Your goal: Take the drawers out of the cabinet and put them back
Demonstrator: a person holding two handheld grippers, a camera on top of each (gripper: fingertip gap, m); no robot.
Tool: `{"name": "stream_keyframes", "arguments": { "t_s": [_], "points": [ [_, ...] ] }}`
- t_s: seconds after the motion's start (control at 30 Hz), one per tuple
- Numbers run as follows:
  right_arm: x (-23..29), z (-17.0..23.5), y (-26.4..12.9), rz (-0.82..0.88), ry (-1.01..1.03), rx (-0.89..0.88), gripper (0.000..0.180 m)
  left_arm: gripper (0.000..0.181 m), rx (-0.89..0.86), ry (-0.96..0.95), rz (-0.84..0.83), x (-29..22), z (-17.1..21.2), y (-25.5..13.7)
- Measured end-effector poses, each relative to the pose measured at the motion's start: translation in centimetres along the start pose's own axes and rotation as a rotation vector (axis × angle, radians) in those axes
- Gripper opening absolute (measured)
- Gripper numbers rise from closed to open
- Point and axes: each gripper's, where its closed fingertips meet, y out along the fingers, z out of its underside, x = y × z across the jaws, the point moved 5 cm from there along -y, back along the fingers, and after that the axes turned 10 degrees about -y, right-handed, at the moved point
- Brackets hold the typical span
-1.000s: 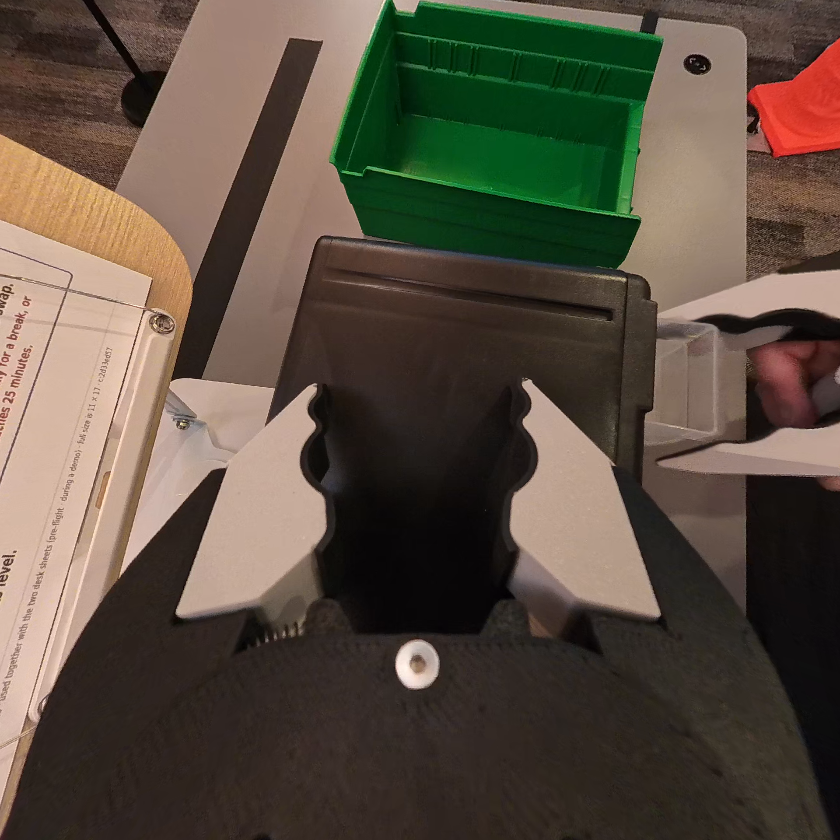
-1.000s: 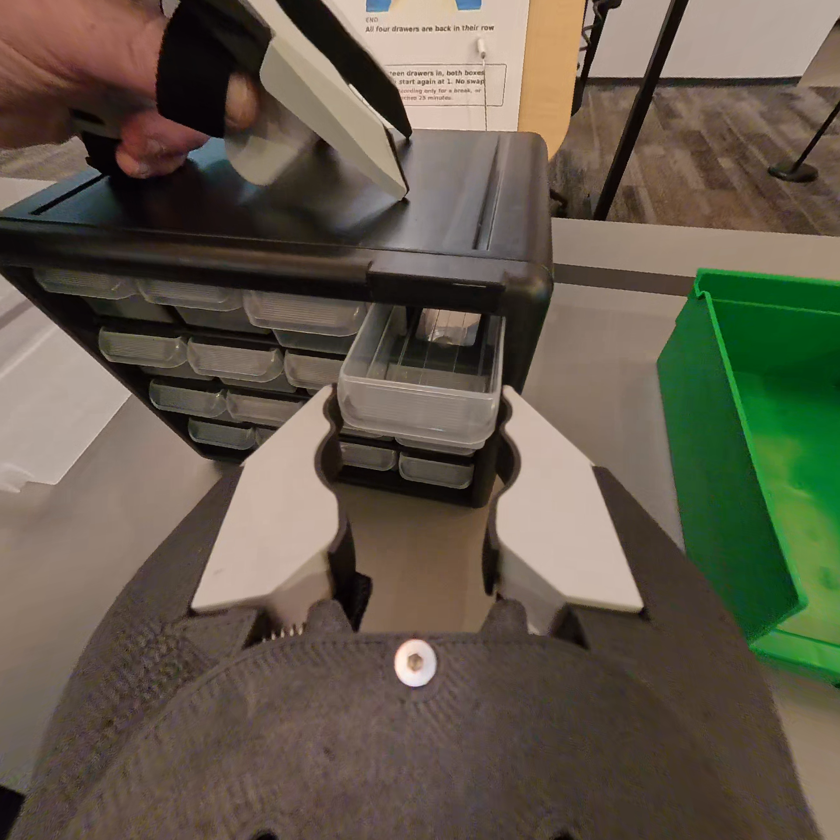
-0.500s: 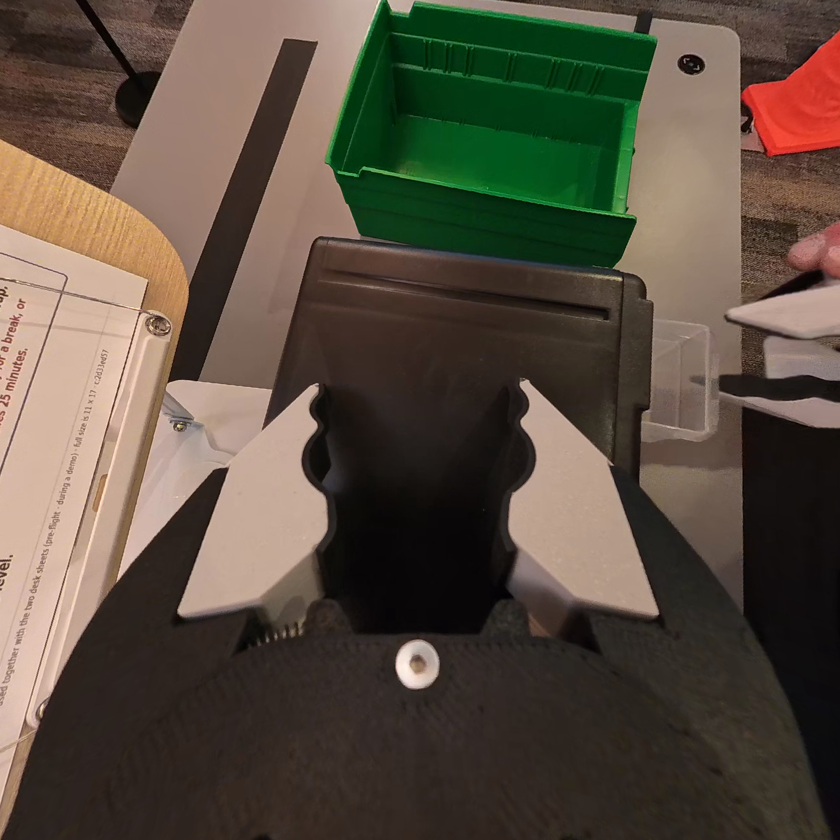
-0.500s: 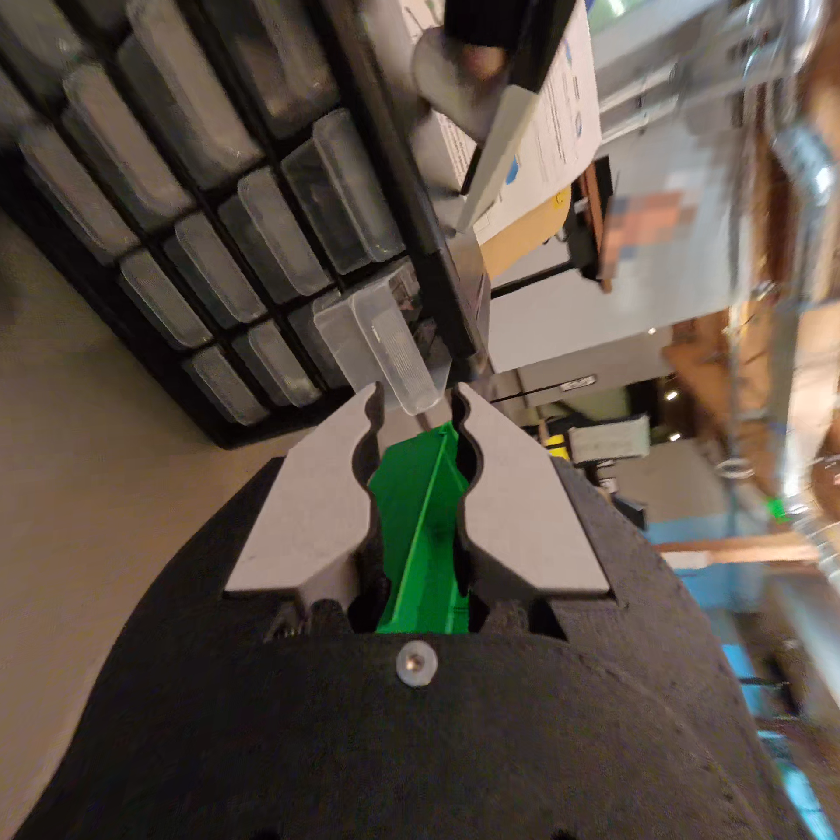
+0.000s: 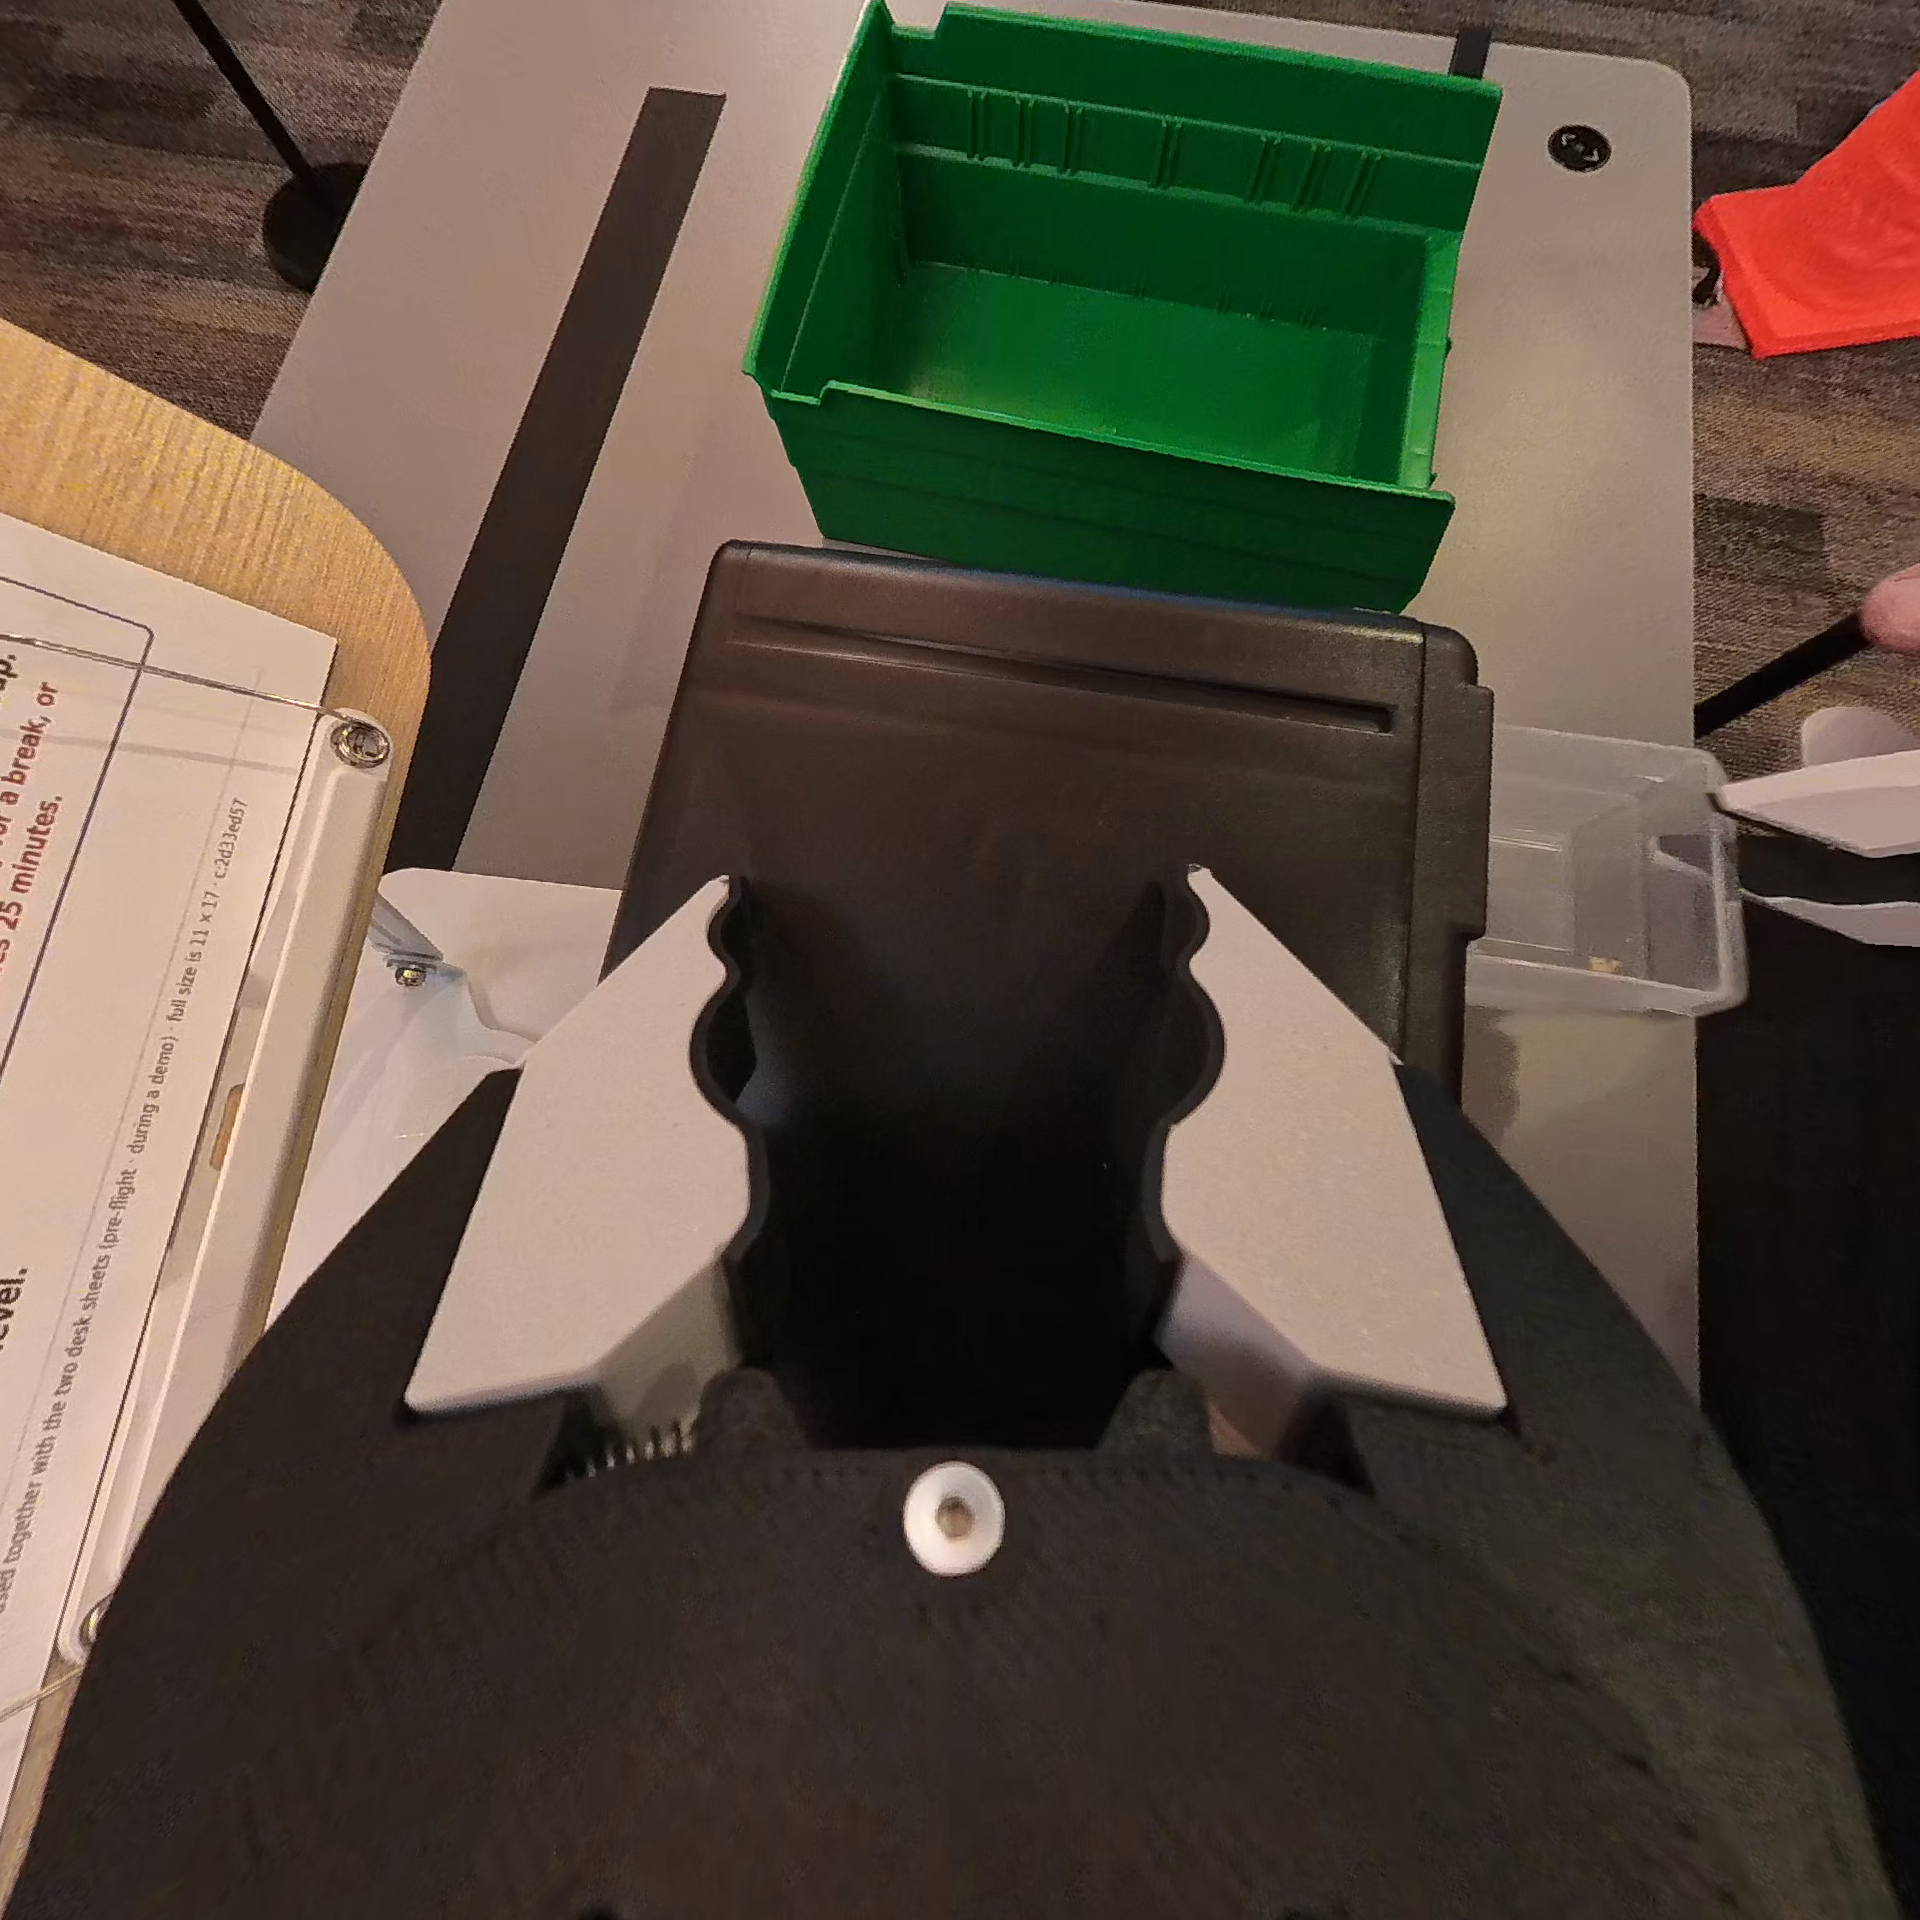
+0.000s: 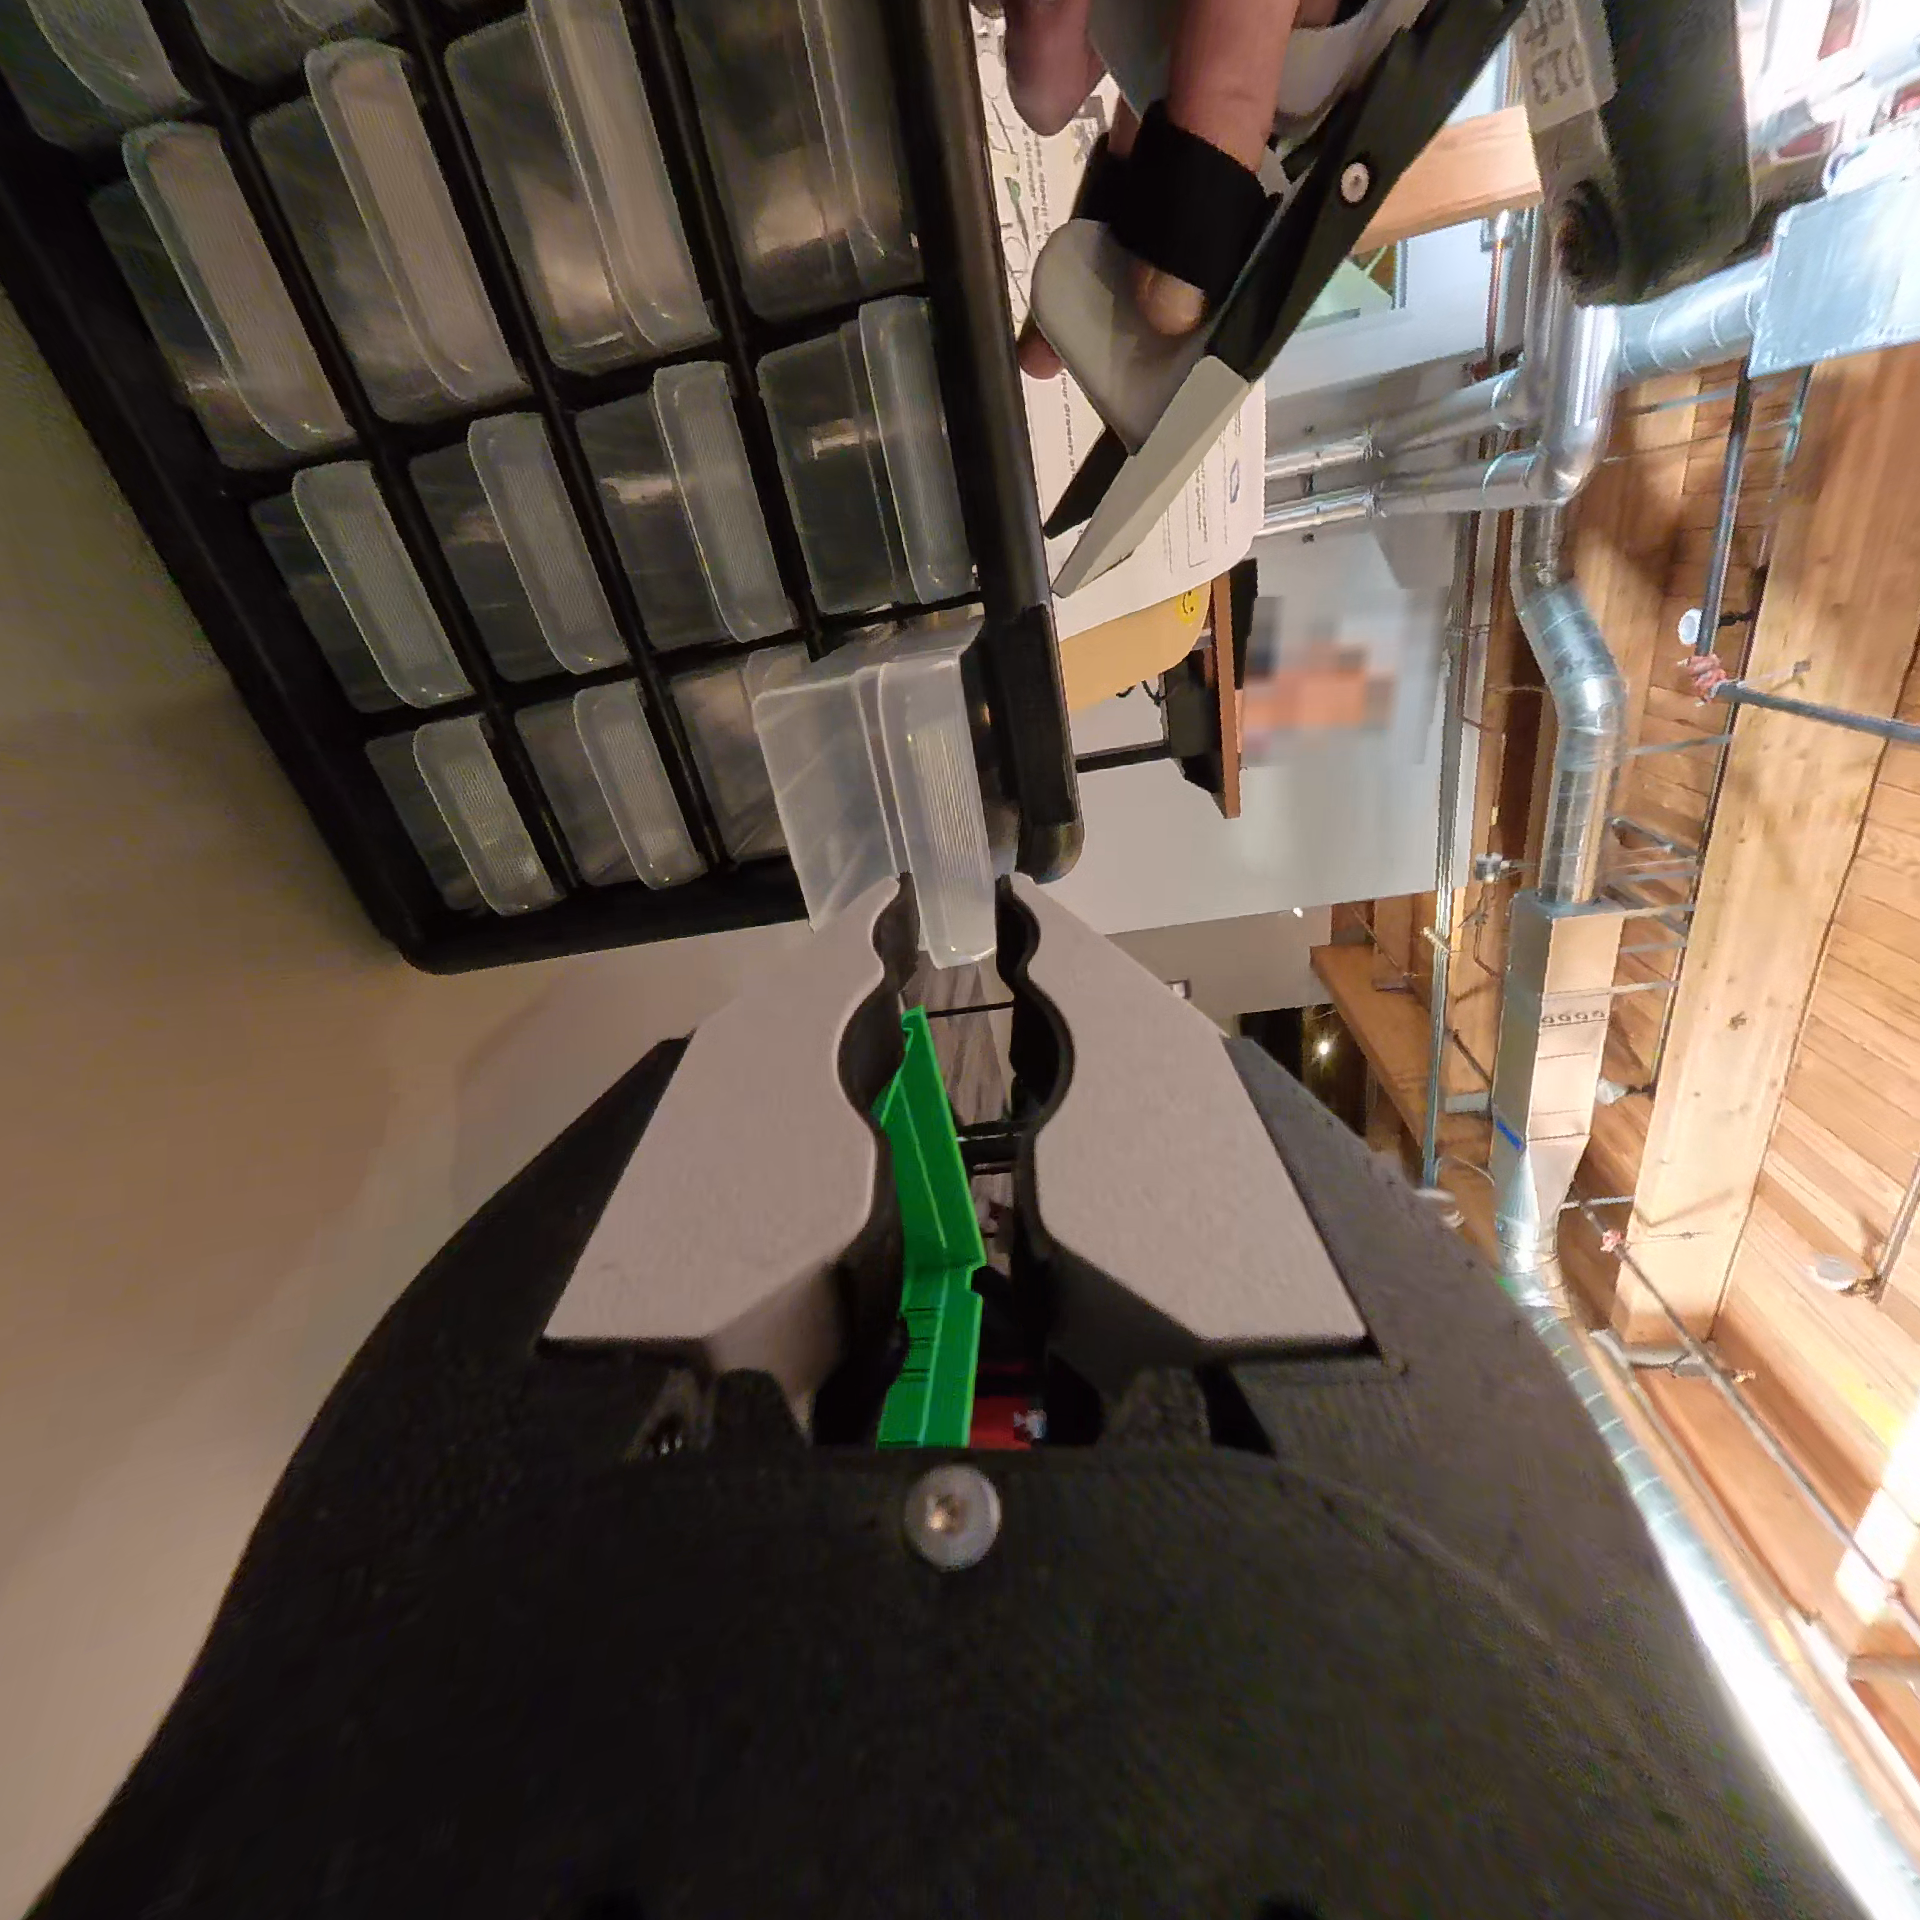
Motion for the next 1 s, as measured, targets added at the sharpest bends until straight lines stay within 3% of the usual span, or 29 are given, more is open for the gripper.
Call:
{"name": "stream_keyframes", "arguments": {
  "t_s": [0.1, 0.17, 0.33, 0.47, 0.5, 0.57, 0.67, 0.77, 0.87, 1.0],
  "points": [
    [0.2, 0.0, 0.1, -0.006, 0.035, 0.022, 0.023, 0.079, 0.000, 0.000, 0.000, 0.0, 0.0, 0.0],
    [0.4, 0.1, 0.2, -0.036, 0.079, 0.037, 0.047, 0.079, 0.000, 0.001, -0.001, 0.0, 0.0, 0.0],
    [0.0, -0.5, -0.8, -0.061, 0.110, 0.021, 0.052, 0.079, 0.000, 0.000, -0.001, 0.0, 0.0, 0.0],
    [-0.7, -0.8, -1.9, -0.175, 0.518, 0.030, 0.051, 0.079, 0.000, 0.000, 0.000, 0.0, 0.0, 0.0],
    [-1.0, -0.8, -1.9, -0.170, 0.552, 0.039, 0.042, 0.079, 0.000, 0.000, 0.000, 0.0, 0.0, 0.0],
    [-1.9, -0.5, -1.5, -0.047, 0.347, 0.094, 0.029, 0.079, 0.000, 0.000, 0.001, 0.0, 0.0, 0.0],
    [-1.4, -1.3, -0.6, -0.011, 0.090, 0.051, 0.018, 0.079, 0.000, 0.002, 0.000, 0.0, 0.0, 0.0],
    [-1.4, -1.4, -0.2, -0.014, 0.008, 0.021, 0.018, 0.078, -0.002, 0.008, -0.001, -0.1, 0.0, 0.0],
    [-1.5, -1.2, -0.8, -0.077, 0.010, 0.007, 0.039, 0.078, -0.001, 0.005, 0.001, -0.1, 0.0, 0.0],
    [-1.2, -1.7, -1.0, -0.090, -0.030, -0.009, 0.035, 0.078, 0.000, 0.003, 0.003, -0.1, 0.0, 0.0]
  ]
}}
